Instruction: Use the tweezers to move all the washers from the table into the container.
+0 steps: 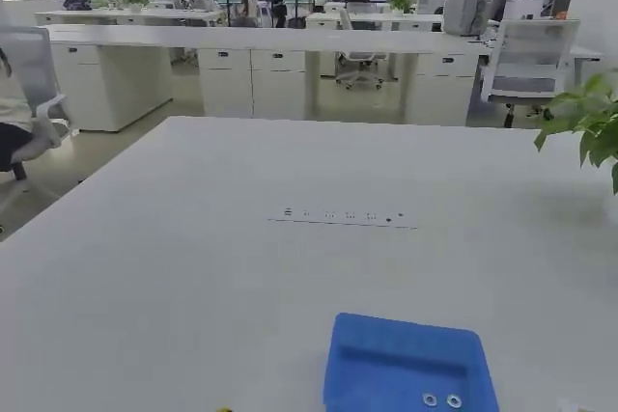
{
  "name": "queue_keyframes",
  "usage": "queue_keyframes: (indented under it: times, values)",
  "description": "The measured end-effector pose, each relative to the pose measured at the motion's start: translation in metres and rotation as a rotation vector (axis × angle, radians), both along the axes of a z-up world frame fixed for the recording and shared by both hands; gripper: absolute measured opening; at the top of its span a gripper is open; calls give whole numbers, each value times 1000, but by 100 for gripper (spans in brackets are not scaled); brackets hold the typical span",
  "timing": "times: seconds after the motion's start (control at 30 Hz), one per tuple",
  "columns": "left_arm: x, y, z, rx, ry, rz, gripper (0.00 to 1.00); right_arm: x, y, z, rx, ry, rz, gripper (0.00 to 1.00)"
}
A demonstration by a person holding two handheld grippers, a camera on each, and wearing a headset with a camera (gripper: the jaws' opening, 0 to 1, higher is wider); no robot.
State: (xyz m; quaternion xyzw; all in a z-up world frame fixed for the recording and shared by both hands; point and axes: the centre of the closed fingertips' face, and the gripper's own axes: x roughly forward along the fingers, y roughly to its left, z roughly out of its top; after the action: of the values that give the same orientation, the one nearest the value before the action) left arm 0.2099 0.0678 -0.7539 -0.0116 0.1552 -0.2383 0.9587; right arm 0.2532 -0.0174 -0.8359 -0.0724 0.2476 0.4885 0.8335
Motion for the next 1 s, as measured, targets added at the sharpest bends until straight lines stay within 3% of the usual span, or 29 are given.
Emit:
queue_keyframes:
  times: [0.07,0.13,0.2,0.27,0.33,0.4,0.43,0.53,0.73,0.87,1.0]
  values:
    - [-3,-7,2,-8,-6,-49,73,3,-3,0,49,44,-52,1]
    - [-11,-19,0,32,-43,-153,78,5,-7,0,50,49,-60,1]
    - [-14,-21,-10,63,6,-174,81,8,-12,1,78,70,-117,2]
    - [-15,-27,-3,49,-37,-195,83,9,-15,1,101,89,-141,2]
    - [-16,-29,2,73,-82,-222,83,10,-18,1,110,95,-165,2]
    - [-15,-25,-4,74,-52,-203,84,9,-19,1,157,132,-215,2]
    - [-14,-25,-3,54,-50,-203,85,8,-19,1,168,140,-225,2]
    - [-13,-22,-4,33,-40,-183,86,5,-16,1,165,144,-228,3]
    - [-12,-20,-5,28,-35,-169,85,6,-12,5,158,119,-232,4]
    - [-12,-20,-7,47,-34,-178,83,6,-17,2,136,111,-247,4]
    - [-13,-21,-7,47,-37,-187,83,6,-16,5,149,100,-256,4]
